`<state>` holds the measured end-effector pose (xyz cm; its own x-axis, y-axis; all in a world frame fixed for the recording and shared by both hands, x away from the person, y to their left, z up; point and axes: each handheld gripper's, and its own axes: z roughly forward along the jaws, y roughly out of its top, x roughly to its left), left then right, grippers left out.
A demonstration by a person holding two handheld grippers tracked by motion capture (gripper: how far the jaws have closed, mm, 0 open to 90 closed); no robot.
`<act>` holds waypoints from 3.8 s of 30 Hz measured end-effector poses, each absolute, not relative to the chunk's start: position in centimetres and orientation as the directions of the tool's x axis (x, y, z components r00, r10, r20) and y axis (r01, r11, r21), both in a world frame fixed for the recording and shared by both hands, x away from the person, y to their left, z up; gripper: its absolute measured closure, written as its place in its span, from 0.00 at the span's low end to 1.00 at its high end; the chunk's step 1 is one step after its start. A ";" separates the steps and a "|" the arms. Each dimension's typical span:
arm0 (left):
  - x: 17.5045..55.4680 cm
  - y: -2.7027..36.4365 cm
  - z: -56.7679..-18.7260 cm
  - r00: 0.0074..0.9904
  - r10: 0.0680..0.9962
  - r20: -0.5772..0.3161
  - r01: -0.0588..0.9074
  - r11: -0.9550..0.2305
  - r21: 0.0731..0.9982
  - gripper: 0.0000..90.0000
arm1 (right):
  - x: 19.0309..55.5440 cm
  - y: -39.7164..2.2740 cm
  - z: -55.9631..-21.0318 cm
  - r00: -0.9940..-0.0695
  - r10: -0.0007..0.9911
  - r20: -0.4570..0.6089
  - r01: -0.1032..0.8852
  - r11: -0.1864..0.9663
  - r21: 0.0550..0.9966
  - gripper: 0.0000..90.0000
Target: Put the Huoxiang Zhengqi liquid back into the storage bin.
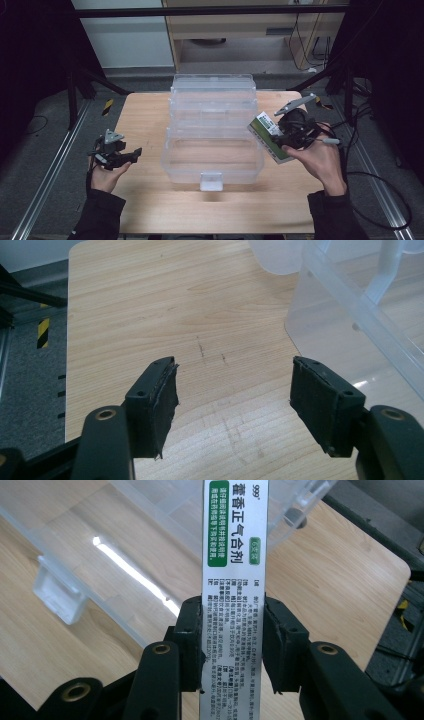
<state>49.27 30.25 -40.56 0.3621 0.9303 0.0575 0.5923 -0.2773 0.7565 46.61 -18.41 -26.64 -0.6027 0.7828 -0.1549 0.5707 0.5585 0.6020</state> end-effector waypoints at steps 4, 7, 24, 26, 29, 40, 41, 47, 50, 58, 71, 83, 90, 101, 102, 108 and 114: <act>49.3 30.2 -40.6 0.362 0.930 0.059 0.592 -0.279 0.756 0.38 | 47.1 -18.0 -26.5 -0.635 0.758 -0.150 0.550 0.580 0.601 0.71; 49.3 30.3 -40.6 0.361 0.931 0.058 0.594 -0.278 0.755 0.38 | 47.5 -17.7 -26.2 -0.658 0.740 -0.141 0.533 0.590 0.607 0.71; 49.4 30.3 -40.6 0.366 0.929 0.052 0.595 -0.277 0.755 0.38 | 49.9 -14.8 -25.5 -0.804 0.583 -0.119 0.407 0.686 0.603 0.71; 49.4 30.2 -40.7 0.367 0.929 0.052 0.595 -0.277 0.754 0.38 | 50.2 -14.6 -25.6 -0.815 0.569 -0.109 0.403 0.692 0.599 0.71; 49.4 30.3 -40.7 0.366 0.929 0.052 0.596 -0.276 0.754 0.38 | 50.6 -14.3 -25.8 -0.829 0.550 -0.103 0.396 0.707 0.586 0.71; 49.5 30.5 -40.8 0.361 0.931 0.052 0.601 -0.275 0.751 0.38 | 51.6 -13.2 -26.3 -0.887 0.449 -0.107 0.323 0.769 0.551 0.71; 49.5 30.5 -40.8 0.359 0.932 0.050 0.600 -0.271 0.753 0.38 | 51.7 -13.1 -26.4 -0.891 0.442 -0.104 0.320 0.772 0.549 0.71; 49.5 30.6 -40.8 0.358 0.932 0.052 0.599 -0.273 0.753 0.38 | 52.4 -12.2 -27.4 -0.914 0.396 -0.093 0.296 0.804 0.516 0.71; 49.5 30.7 -40.8 0.356 0.933 0.051 0.601 -0.270 0.752 0.38 | 52.4 -12.0 -27.7 -0.922 0.376 -0.089 0.283 0.813 0.510 0.71; 49.5 30.7 -40.8 0.357 0.933 0.050 0.600 -0.269 0.754 0.38 | 52.5 -11.7 -28.4 -0.948 0.302 -0.101 0.220 0.850 0.479 0.71; 49.5 30.9 -40.8 0.354 0.934 0.048 0.602 -0.267 0.753 0.38 | 53.2 -10.8 -30.1 -0.973 0.211 -0.091 0.159 0.904 0.398 0.71; 49.6 31.0 -40.8 0.351 0.935 0.044 0.601 -0.261 0.755 0.38 | 53.5 -10.5 -31.4 -0.988 0.137 -0.077 0.101 0.929 0.357 0.71; 49.6 30.9 -40.9 0.352 0.935 0.046 0.603 -0.264 0.752 0.38 | 53.7 -10.7 -32.5 -0.990 0.127 -0.062 0.100 0.938 0.331 0.71; 49.7 30.9 -41.0 0.354 0.934 0.045 0.605 -0.266 0.750 0.38 | 53.8 -10.3 -33.3 -0.994 0.096 -0.051 0.076 0.950 0.303 0.71; 49.7 30.9 -41.0 0.354 0.934 0.046 0.606 -0.267 0.750 0.38 | 53.8 -10.3 -33.4 -0.995 0.088 -0.047 0.070 0.951 0.301 0.71; 49.7 30.8 -41.1 0.358 0.932 0.047 0.608 -0.271 0.747 0.38 | 53.8 -10.0 -34.0 -0.996 0.084 -0.040 0.069 0.956 0.284 0.71; 49.7 30.8 -41.1 0.354 0.934 0.047 0.607 -0.268 0.748 0.38 | 53.8 -10.2 -34.5 -0.996 0.080 -0.034 0.067 0.955 0.289 0.71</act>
